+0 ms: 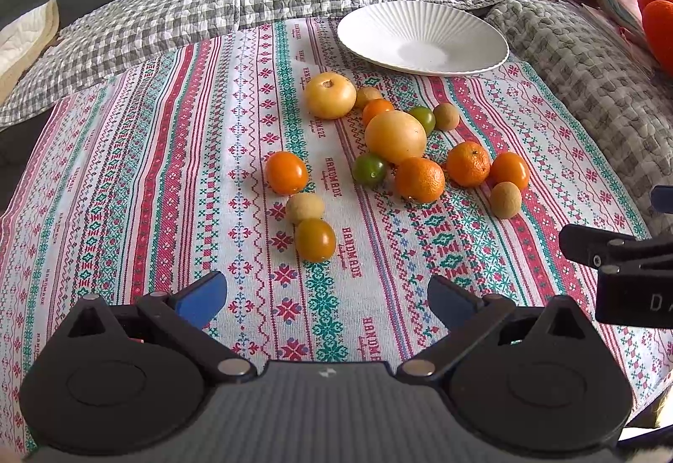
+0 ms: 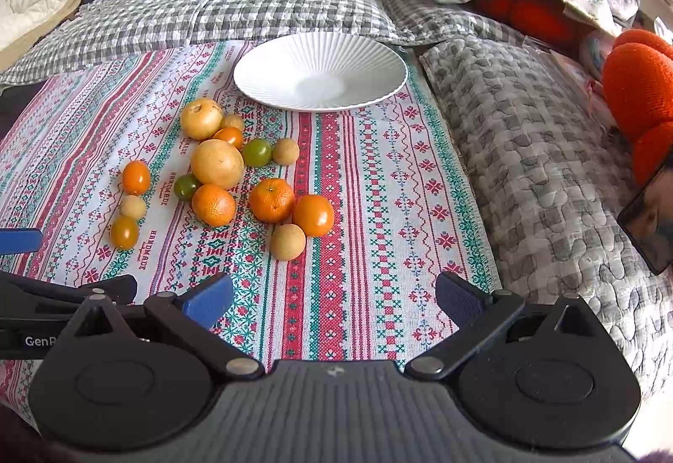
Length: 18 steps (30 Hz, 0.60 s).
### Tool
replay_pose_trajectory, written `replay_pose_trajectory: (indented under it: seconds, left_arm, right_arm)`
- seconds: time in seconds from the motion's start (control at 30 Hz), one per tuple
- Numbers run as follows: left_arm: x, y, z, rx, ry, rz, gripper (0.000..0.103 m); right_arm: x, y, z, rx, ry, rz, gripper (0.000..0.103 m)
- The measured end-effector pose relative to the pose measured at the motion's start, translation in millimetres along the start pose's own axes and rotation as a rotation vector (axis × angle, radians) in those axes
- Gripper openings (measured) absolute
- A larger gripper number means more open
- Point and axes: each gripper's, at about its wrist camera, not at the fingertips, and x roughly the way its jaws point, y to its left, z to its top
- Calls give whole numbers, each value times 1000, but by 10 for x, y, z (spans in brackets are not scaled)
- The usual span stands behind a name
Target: Organize fruits
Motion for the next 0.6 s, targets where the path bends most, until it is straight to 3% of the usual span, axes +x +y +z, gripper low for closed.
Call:
replay_pose_trajectory:
  seconds: [0.6]
  left_arm:
    - [-1,18,6,-5,0,-3,97]
  right_arm:
    - [4,5,-12,5,3,-2,103]
